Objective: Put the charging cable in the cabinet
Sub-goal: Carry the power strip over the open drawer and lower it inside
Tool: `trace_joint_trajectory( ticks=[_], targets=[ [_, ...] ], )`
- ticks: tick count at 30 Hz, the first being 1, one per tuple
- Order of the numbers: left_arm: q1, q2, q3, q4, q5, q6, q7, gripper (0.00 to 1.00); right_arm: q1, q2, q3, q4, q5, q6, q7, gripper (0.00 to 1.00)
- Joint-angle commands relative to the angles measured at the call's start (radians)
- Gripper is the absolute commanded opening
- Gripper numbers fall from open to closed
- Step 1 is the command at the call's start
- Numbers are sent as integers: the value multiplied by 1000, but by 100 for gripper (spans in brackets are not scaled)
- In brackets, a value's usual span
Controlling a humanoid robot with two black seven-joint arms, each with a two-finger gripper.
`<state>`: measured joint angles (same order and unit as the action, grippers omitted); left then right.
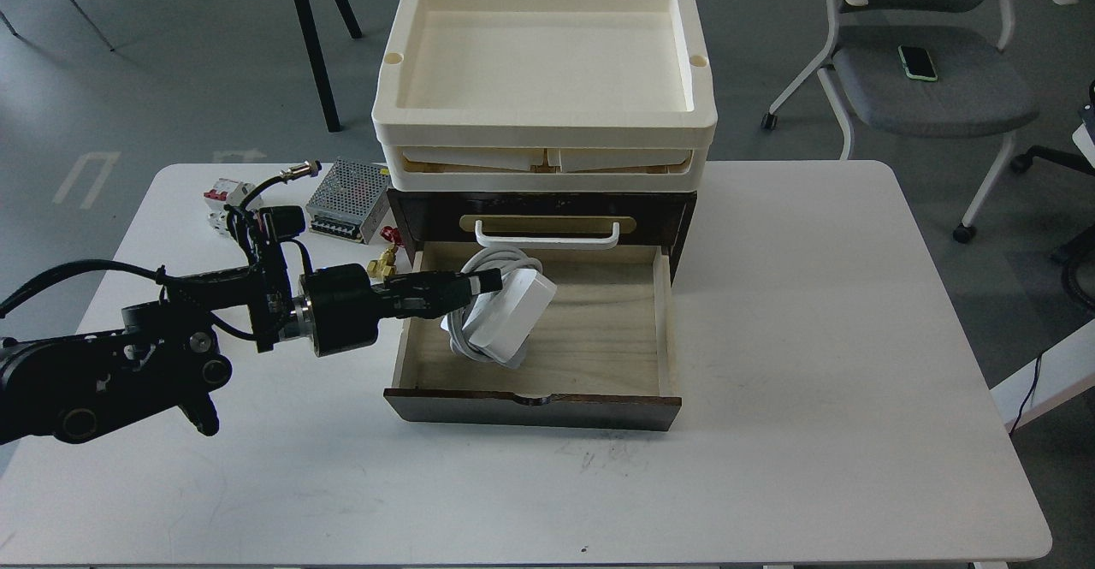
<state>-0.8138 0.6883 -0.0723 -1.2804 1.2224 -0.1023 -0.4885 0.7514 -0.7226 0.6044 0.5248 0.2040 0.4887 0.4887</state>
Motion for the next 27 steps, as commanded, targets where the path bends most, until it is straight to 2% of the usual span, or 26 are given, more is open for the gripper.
trace_joint_trajectory(
  ticks=[1,6,10,16,18,23,26,27],
  targets=[
    [18,-38,0,81,0,-10,0,2,-6,0,0,-2,0,0,0,100],
    [31,-95,-1,171,-4,-10,0,2,-14,0,1,0,2,0,0,100],
    [44,-121,-10,193,-8,-8,0,3,-18,0,1,0,2,0,0,100],
    [58,-182,-12,243,-92,6,0,12,-20,0,3,0,2,0,0,100],
    [58,-202,-12,263,-113,6,0,18,-21,0,3,0,2,0,0,100],
    [61,-233,-12,270,-120,6,0,48,-29,0,8,-2,2,0,0,100],
    [77,-239,-14,270,-118,6,0,57,-37,0,15,0,2,0,0,100],
    [82,-239,-12,270,-119,6,0,65,-38,0,15,0,2,0,0,100]
  ],
)
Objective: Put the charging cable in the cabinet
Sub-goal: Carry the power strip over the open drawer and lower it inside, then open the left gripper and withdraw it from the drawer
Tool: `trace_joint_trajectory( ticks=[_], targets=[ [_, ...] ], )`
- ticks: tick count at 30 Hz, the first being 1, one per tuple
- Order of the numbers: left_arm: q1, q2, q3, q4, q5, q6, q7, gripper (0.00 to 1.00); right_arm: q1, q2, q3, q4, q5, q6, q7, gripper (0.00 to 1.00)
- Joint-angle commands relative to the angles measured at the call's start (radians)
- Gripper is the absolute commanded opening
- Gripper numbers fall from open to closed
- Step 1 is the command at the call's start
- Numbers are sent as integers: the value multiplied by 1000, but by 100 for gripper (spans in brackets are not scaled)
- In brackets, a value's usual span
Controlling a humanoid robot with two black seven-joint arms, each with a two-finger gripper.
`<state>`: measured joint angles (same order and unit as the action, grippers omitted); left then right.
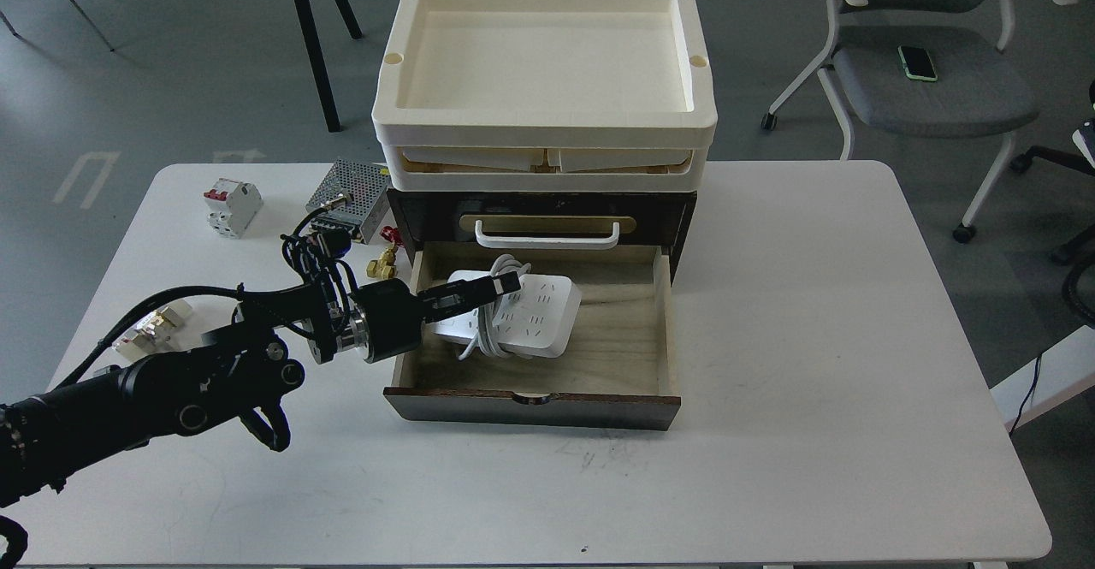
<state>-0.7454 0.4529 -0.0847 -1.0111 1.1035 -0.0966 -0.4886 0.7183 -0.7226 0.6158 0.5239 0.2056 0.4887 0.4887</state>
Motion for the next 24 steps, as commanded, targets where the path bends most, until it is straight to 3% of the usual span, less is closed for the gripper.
trace_joint_trajectory(
  ticks=[1,5,13,17,20,24],
  targets=[
    [15,-5,-1,0,-1,0,0,76,-8,0,4,1,0,0,0,100],
    [17,-10,-1,0,-16,-9,0,95,-16,0,5,1,0,0,0,100],
    [54,154,-24,-73,-33,-37,0,97,-23,0,12,4,0,0,0,100],
    [95,303,-145,-188,-114,-187,0,97,-23,0,18,10,0,0,0,100],
    [130,339,-294,-186,-268,-384,0,98,-23,0,22,44,-2,0,0,100],
    [144,326,-487,-74,-583,-392,0,99,-25,-12,50,123,0,0,0,100]
  ],
)
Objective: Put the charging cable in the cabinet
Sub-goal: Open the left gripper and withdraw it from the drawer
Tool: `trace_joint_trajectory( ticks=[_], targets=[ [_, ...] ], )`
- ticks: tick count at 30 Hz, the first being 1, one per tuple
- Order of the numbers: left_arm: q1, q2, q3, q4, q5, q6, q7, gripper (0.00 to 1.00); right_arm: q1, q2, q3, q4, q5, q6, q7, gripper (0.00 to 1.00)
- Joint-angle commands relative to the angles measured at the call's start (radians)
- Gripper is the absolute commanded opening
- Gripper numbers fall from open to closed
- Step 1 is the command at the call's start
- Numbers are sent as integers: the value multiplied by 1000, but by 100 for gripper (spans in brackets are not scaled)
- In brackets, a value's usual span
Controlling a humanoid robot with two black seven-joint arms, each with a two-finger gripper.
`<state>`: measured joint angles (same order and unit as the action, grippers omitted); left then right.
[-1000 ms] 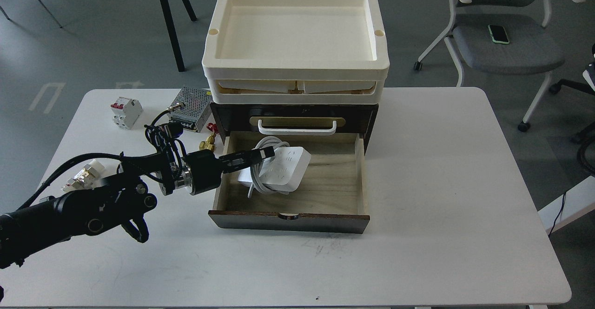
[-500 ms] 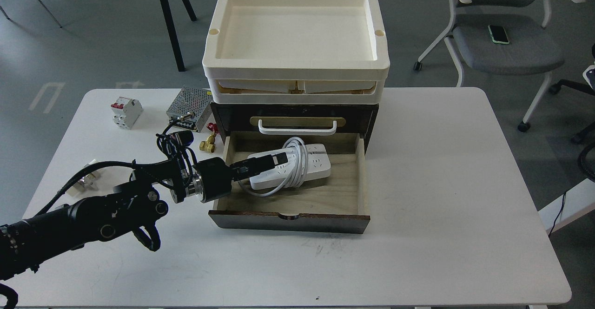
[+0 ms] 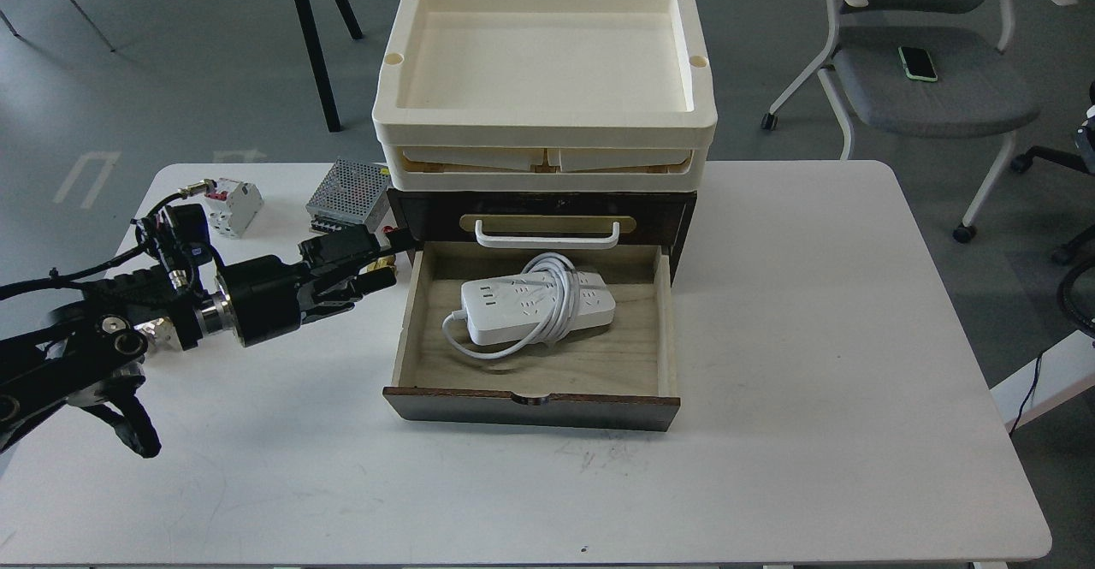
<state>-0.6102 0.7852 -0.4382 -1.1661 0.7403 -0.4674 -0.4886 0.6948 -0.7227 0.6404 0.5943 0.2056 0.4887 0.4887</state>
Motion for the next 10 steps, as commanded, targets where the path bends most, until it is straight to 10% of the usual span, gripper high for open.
trace_joint_trajectory(
  ticks=[1,10],
  targets=[
    [9,-12,-180,123,-319,-21,0,99,-1,-14,47,73,0,0,0,100],
    [-80,-158,-281,421,-720,-21,0,99,-21,-17,117,193,0,0,0,100]
  ],
)
